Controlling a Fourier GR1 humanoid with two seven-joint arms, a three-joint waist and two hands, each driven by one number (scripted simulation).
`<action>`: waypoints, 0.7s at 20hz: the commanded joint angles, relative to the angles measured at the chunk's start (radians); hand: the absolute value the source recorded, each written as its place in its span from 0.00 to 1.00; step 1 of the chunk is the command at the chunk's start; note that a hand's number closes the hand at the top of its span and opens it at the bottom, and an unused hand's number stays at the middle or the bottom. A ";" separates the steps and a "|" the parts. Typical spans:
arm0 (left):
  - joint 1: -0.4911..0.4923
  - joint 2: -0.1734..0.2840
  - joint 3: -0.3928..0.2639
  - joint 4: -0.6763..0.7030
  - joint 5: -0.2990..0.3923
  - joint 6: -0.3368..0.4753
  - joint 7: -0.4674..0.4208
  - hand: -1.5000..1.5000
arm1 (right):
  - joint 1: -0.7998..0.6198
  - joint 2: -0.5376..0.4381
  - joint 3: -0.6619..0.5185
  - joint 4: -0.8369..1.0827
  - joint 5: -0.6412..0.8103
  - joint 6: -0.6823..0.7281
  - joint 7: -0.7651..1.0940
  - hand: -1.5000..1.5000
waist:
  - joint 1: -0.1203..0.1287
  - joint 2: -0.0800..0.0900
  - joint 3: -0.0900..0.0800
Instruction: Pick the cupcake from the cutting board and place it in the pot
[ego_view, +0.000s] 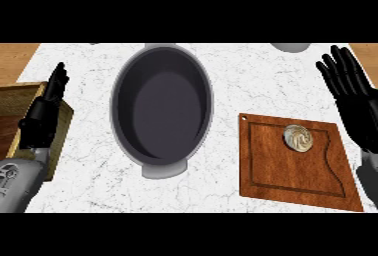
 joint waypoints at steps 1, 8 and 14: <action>-0.031 -0.015 0.039 0.002 0.018 -0.033 0.033 0.50 | -0.038 -0.009 -0.034 0.165 0.005 0.155 -0.096 1.00 | 0.001 0.007 0.010; -0.028 -0.130 0.036 -0.075 0.160 -0.019 0.152 0.50 | -0.142 -0.266 0.010 0.343 0.305 0.250 -0.259 1.00 | 0.079 0.037 0.014; -0.012 -0.133 0.031 -0.158 0.173 0.009 0.247 0.50 | -0.173 -0.161 -0.049 0.703 0.232 0.438 -0.671 0.00 | 0.076 0.027 0.018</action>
